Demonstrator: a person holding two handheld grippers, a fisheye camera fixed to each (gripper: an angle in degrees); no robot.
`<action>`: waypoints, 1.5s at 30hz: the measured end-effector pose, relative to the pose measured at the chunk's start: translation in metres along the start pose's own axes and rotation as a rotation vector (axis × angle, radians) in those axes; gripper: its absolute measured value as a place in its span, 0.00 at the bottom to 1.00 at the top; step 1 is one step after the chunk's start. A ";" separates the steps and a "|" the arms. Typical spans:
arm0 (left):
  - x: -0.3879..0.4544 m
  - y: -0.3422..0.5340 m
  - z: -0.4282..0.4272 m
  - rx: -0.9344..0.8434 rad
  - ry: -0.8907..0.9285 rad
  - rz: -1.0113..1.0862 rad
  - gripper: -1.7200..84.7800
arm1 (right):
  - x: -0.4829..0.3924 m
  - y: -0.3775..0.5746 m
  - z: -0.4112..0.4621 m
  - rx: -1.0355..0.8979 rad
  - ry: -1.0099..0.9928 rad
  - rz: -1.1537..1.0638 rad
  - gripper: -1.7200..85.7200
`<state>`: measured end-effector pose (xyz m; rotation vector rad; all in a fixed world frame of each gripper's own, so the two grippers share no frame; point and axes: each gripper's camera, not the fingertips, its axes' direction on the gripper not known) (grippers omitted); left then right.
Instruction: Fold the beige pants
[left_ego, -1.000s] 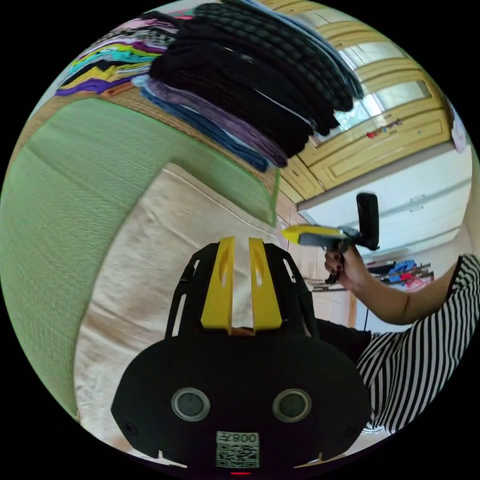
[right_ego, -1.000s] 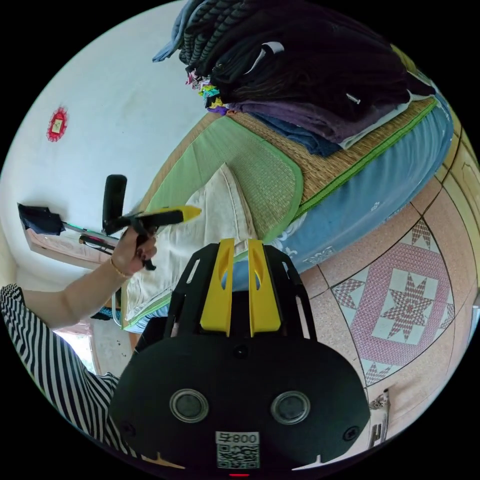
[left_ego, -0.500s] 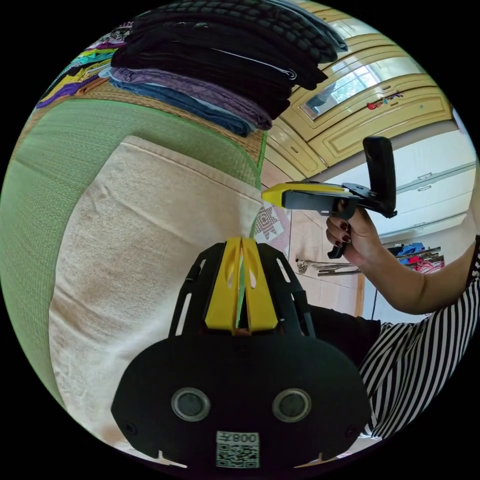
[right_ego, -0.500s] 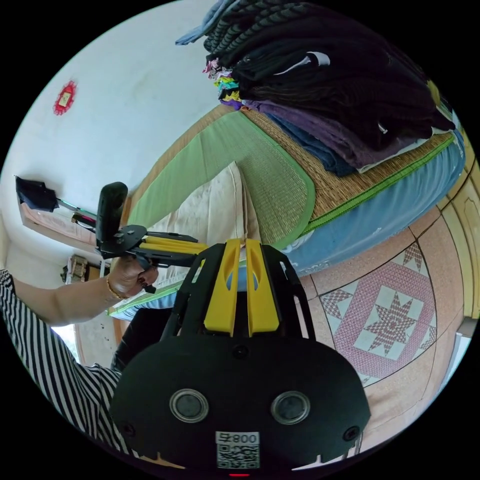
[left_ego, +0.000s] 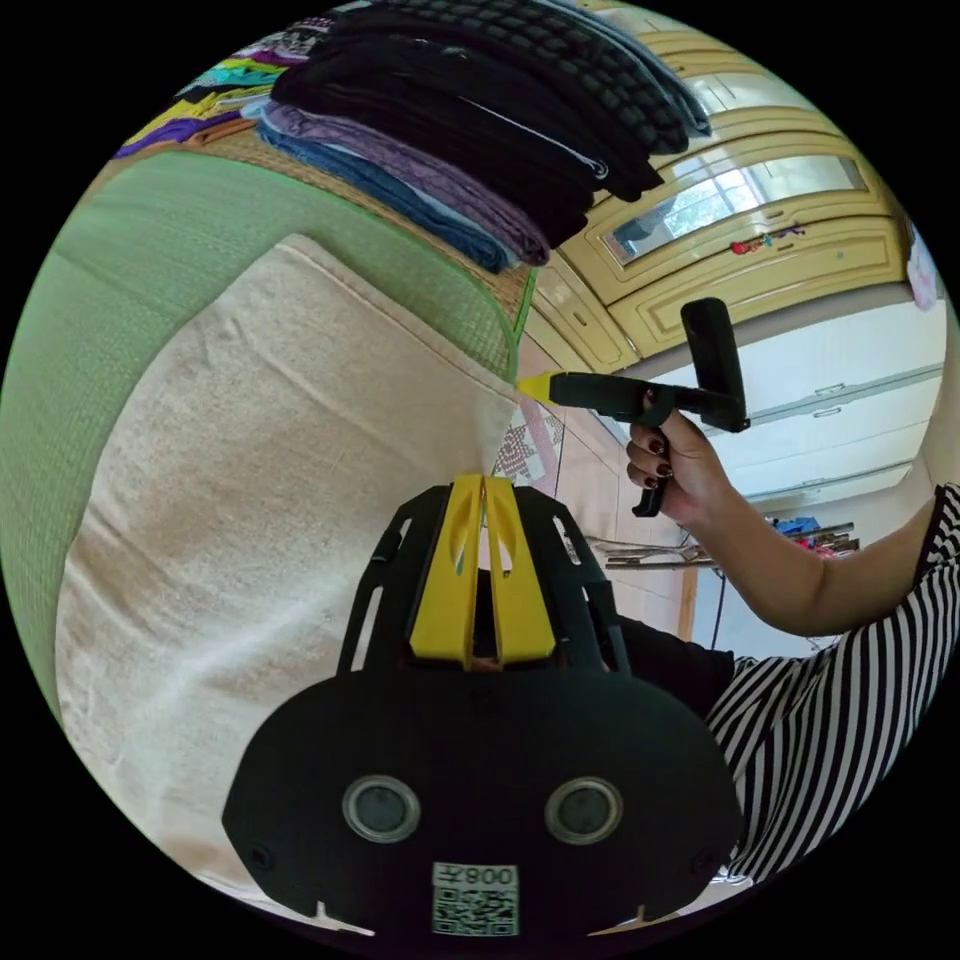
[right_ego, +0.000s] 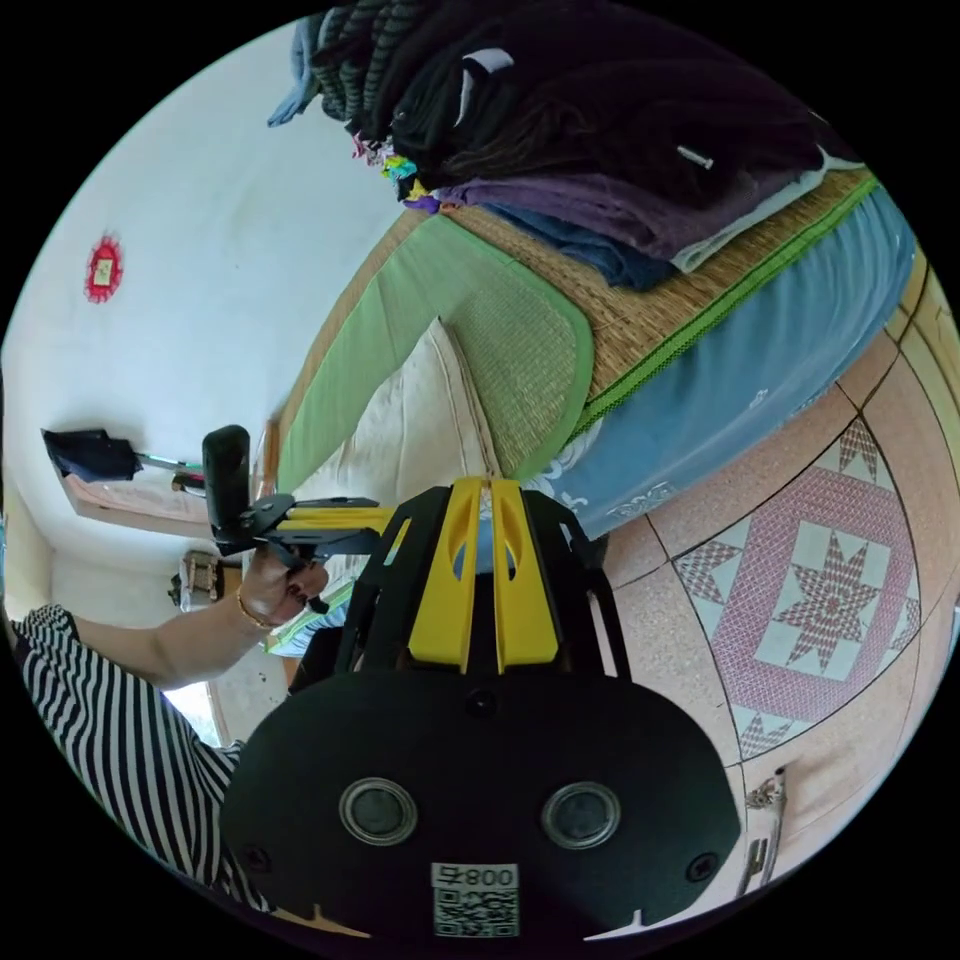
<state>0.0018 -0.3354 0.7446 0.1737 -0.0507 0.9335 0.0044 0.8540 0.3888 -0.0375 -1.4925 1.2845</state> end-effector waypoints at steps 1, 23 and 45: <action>0.001 0.007 -0.010 0.019 -0.004 -0.006 0.02 | -0.007 0.000 0.003 0.017 0.039 -0.002 0.02; -0.066 0.441 -0.367 0.429 -0.315 -0.802 0.02 | -0.485 -0.011 0.466 -0.494 -0.221 -0.896 0.08; -0.033 0.757 -0.595 0.815 -0.279 -1.199 0.11 | -0.620 0.028 0.720 -0.621 -0.063 -0.909 0.08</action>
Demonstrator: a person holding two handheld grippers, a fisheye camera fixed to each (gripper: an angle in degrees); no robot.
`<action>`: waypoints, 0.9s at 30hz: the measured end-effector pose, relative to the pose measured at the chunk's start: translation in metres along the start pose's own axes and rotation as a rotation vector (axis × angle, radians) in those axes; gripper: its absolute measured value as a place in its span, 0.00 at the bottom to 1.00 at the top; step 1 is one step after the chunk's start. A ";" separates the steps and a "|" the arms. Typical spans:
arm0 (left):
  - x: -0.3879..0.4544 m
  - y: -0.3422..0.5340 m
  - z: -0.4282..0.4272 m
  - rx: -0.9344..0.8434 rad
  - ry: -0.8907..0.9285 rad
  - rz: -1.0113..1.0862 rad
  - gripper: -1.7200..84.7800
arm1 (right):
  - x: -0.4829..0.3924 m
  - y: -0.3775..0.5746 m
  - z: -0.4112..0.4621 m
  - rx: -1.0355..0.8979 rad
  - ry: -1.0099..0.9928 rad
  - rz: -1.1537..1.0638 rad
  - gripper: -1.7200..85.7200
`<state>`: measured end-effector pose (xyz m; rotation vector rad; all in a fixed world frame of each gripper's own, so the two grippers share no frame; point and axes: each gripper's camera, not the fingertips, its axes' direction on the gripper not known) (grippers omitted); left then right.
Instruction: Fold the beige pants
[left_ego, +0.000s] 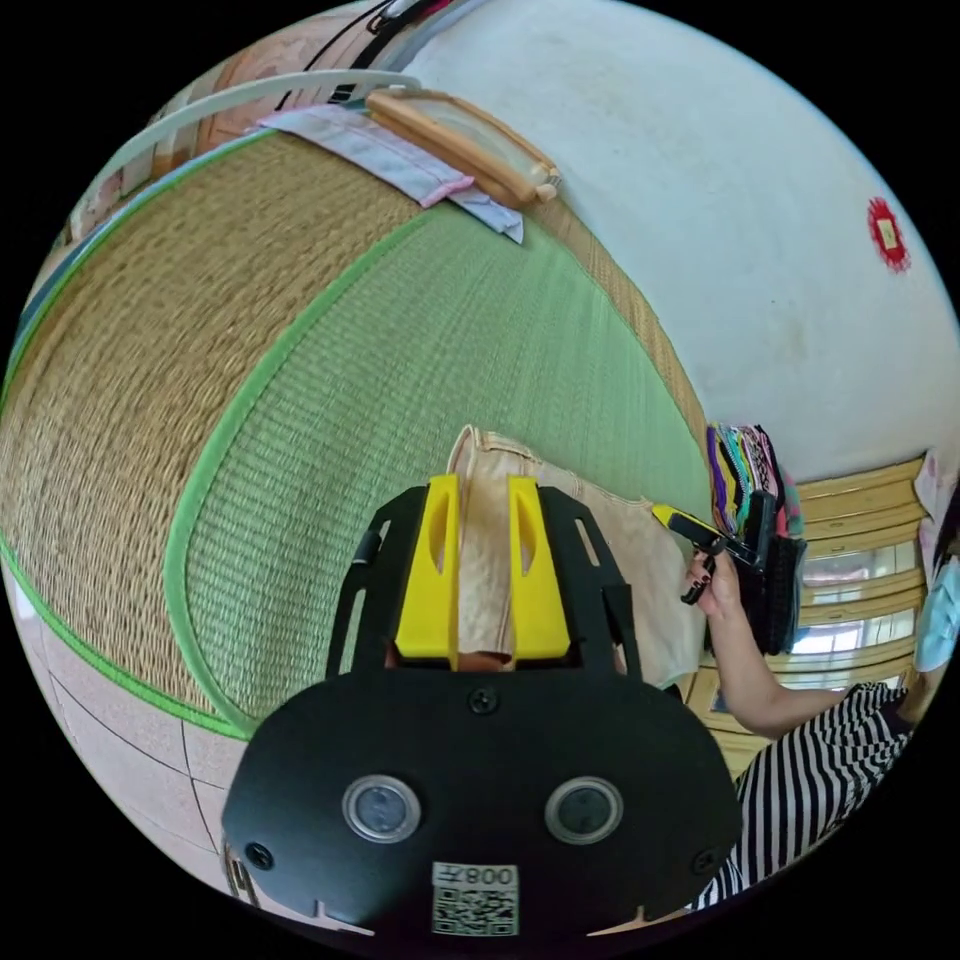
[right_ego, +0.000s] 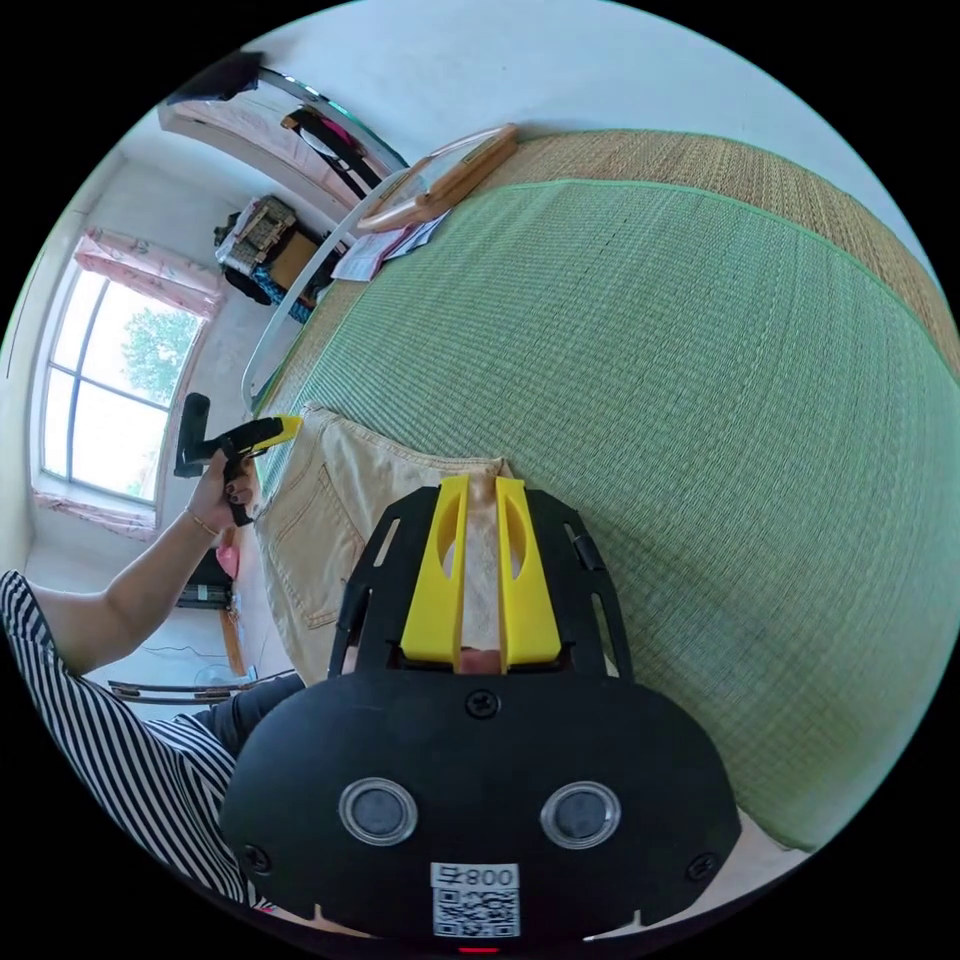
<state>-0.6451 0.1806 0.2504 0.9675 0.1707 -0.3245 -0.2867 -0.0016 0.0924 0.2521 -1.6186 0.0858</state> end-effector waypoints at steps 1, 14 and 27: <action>-0.001 -0.001 -0.003 -0.005 -0.004 0.002 0.10 | -0.001 -0.006 0.006 -0.007 0.009 0.000 0.08; 0.001 0.002 -0.088 0.030 -0.054 0.094 0.03 | -0.008 -0.030 0.014 0.065 -0.057 0.014 0.02; 0.068 0.017 -0.081 0.096 0.028 0.250 0.02 | -0.022 -0.026 -0.007 0.154 -0.032 0.054 0.02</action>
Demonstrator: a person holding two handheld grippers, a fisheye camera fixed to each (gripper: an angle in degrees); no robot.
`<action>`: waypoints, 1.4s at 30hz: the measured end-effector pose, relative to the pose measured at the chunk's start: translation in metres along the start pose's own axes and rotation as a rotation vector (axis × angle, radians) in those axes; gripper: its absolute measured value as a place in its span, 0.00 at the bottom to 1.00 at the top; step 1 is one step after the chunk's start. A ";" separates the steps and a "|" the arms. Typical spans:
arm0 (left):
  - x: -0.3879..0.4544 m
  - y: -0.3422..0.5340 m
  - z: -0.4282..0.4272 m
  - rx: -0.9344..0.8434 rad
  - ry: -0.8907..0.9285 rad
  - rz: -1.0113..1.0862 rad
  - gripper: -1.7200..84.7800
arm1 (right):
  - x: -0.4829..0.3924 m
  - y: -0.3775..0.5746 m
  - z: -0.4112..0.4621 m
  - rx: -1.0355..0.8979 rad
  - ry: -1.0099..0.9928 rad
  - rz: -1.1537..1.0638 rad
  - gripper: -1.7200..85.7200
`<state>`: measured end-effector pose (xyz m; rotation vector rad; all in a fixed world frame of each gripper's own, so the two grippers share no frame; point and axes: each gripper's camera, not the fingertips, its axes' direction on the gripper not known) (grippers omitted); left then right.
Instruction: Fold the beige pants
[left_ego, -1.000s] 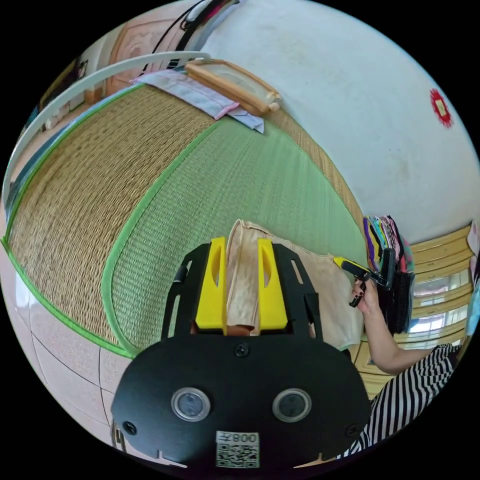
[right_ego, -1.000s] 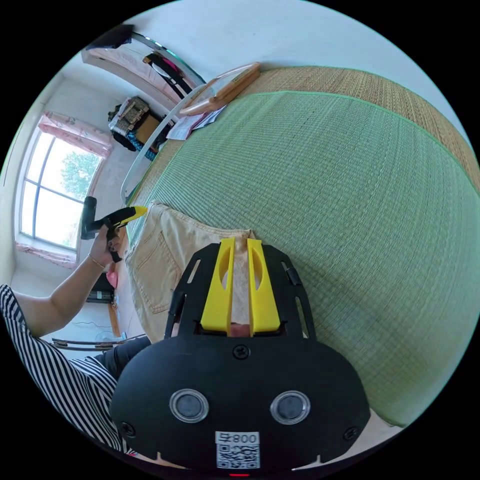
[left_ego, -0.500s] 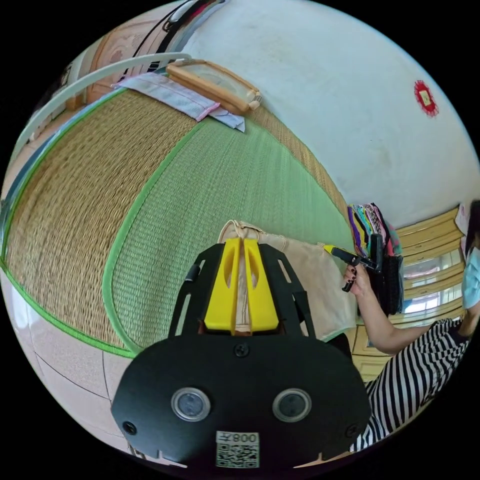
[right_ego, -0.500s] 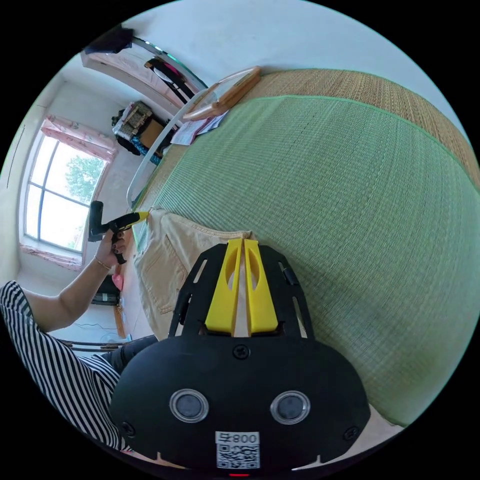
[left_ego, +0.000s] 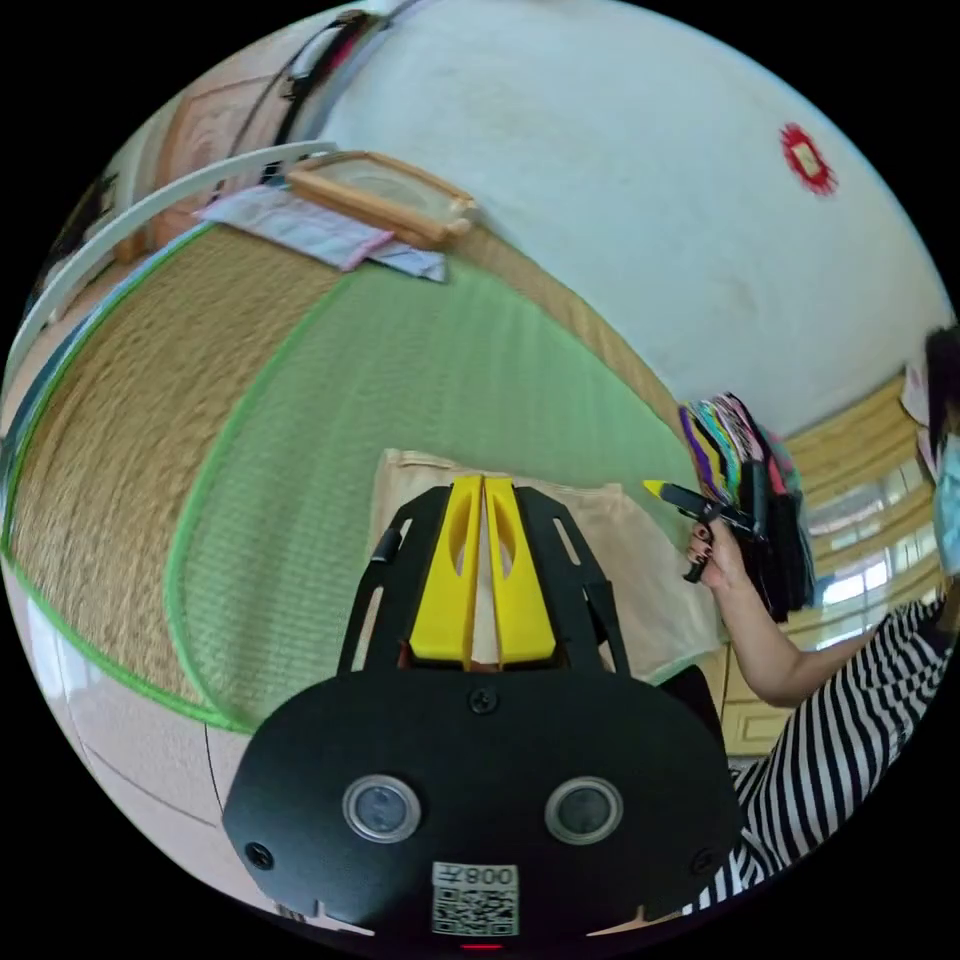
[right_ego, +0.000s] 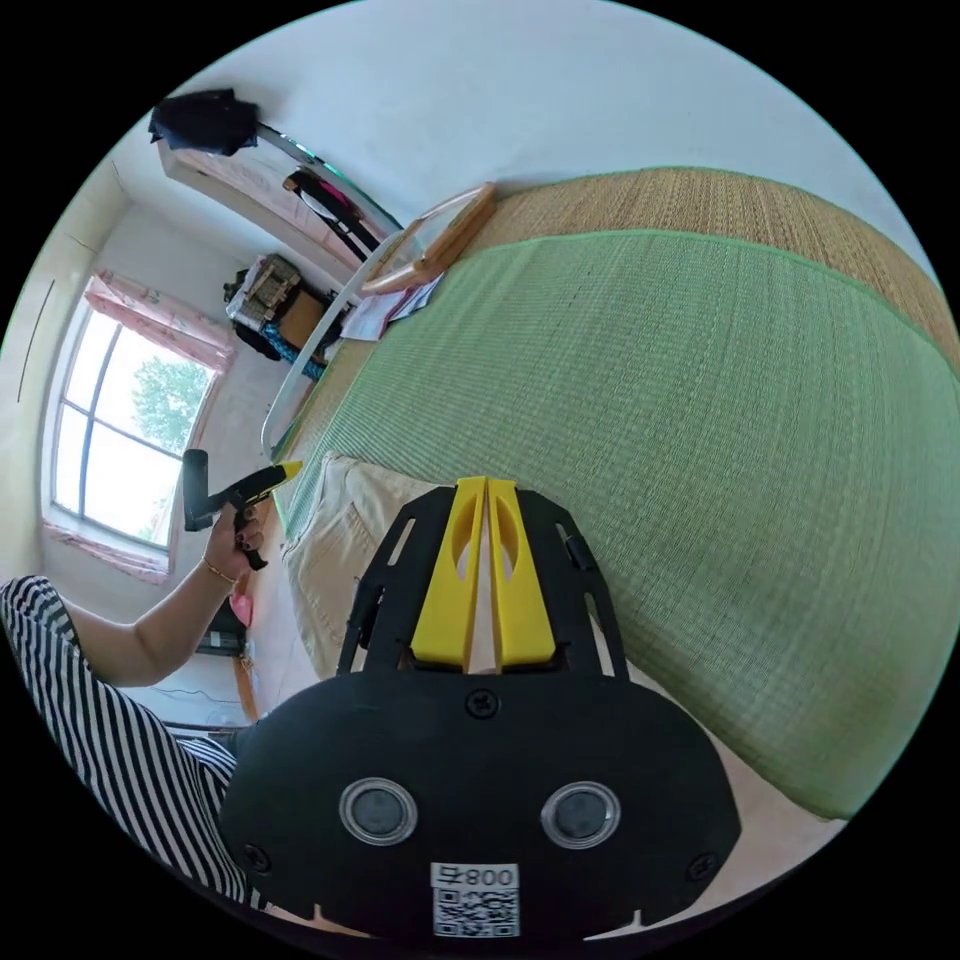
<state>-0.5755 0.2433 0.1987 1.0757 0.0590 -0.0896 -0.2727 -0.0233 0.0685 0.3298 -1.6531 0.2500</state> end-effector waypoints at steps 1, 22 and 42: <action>0.009 -0.002 0.008 -0.016 0.016 0.035 0.02 | -0.006 0.005 0.000 -0.013 0.038 -0.012 0.02; 0.138 0.017 0.179 -0.360 -0.061 0.298 0.02 | -0.028 0.079 -0.072 -0.088 0.227 0.064 0.02; 0.229 0.145 0.278 -0.403 -0.028 0.405 0.02 | -0.108 0.239 -0.162 -0.197 0.254 0.028 0.02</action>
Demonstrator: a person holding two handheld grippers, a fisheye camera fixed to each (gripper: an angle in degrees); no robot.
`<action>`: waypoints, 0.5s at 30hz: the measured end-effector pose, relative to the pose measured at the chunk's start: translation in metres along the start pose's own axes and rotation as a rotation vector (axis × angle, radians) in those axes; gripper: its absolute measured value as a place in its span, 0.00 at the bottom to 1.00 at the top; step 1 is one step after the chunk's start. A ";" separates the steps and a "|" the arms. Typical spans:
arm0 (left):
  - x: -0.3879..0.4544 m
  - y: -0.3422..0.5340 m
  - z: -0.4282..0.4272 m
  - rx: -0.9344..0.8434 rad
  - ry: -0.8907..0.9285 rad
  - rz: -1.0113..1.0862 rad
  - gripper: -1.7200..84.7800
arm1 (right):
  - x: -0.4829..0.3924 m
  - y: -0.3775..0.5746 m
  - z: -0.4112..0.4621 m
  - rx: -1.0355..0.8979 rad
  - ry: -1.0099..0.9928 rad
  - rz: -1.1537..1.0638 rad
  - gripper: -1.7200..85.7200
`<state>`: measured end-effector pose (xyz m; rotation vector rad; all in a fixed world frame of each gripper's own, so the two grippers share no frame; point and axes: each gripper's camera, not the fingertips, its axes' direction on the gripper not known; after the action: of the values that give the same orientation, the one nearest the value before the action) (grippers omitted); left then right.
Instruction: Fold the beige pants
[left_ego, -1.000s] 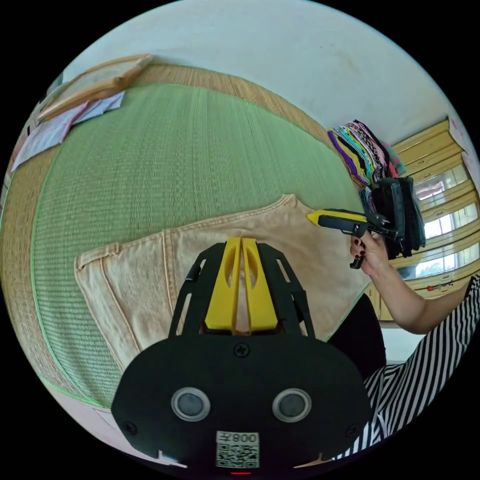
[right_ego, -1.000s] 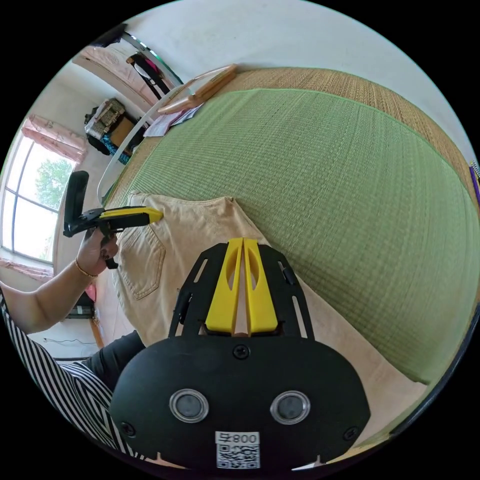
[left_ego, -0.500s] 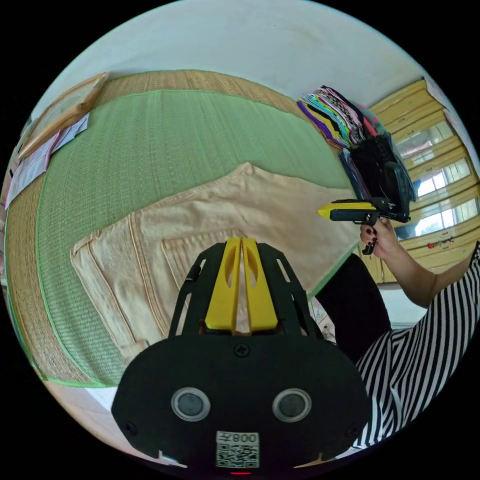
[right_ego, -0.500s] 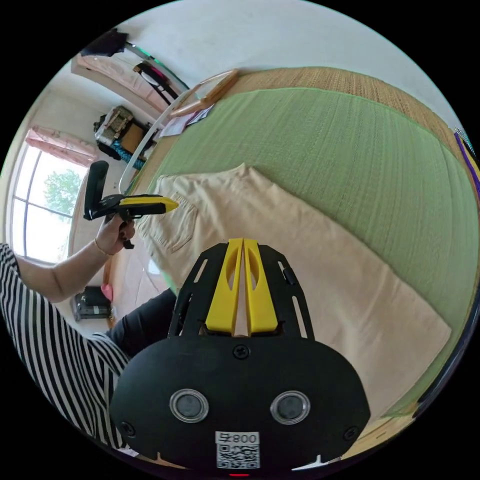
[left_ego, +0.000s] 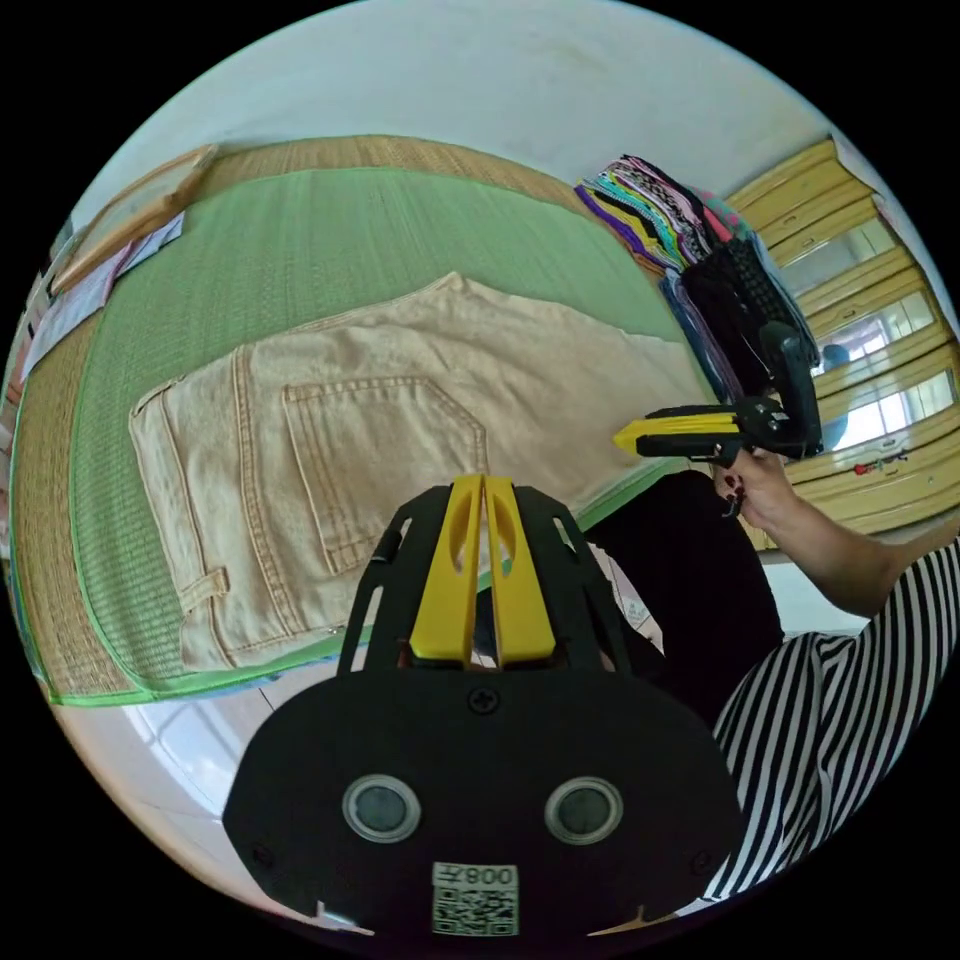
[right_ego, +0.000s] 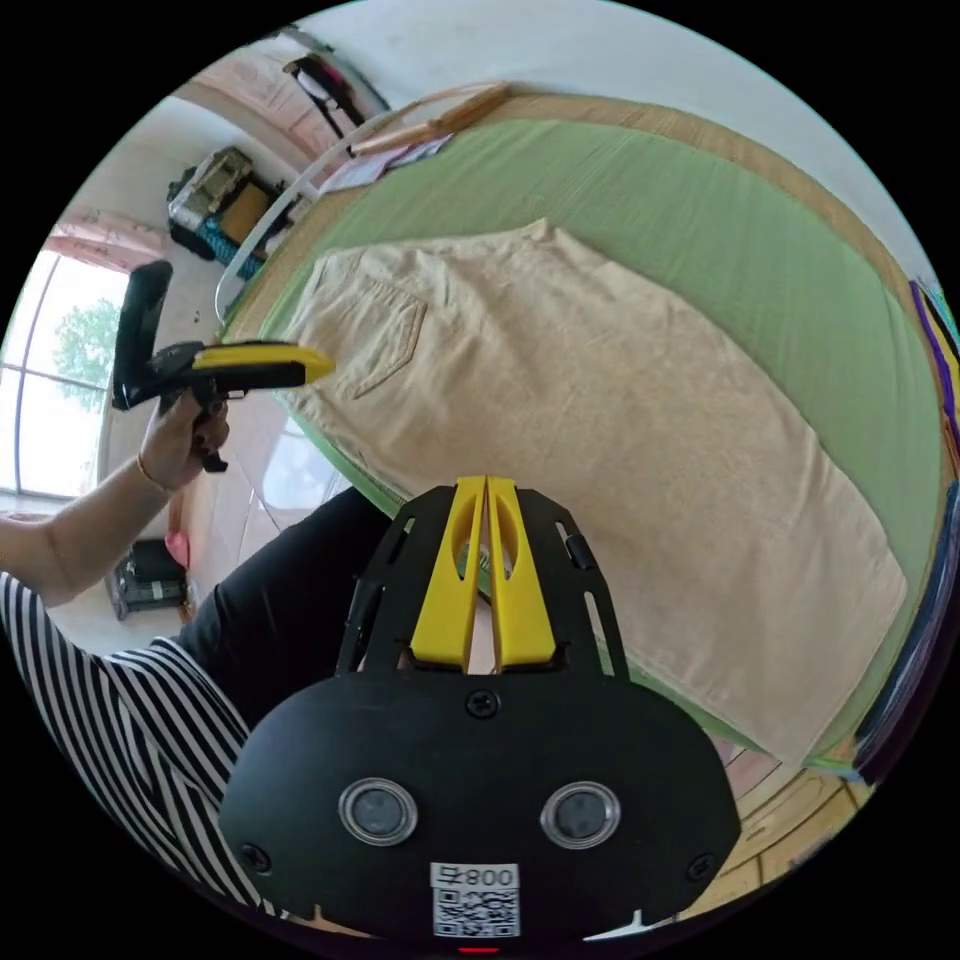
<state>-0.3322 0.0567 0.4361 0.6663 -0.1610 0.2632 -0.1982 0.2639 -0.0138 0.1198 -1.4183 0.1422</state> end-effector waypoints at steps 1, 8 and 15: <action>0.004 -0.001 0.008 -0.016 -0.003 0.006 0.02 | 0.012 0.015 -0.016 0.034 0.012 0.043 0.02; 0.025 -0.017 0.088 -0.123 0.011 -0.023 0.02 | 0.112 0.119 -0.072 0.082 0.101 0.323 0.02; 0.085 -0.053 0.143 -0.107 -0.052 0.092 0.02 | 0.174 0.191 -0.122 0.180 0.005 0.403 0.02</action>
<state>-0.2442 -0.0570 0.5350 0.5601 -0.2546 0.3236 -0.0860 0.4771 0.1395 -0.0204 -1.4100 0.6031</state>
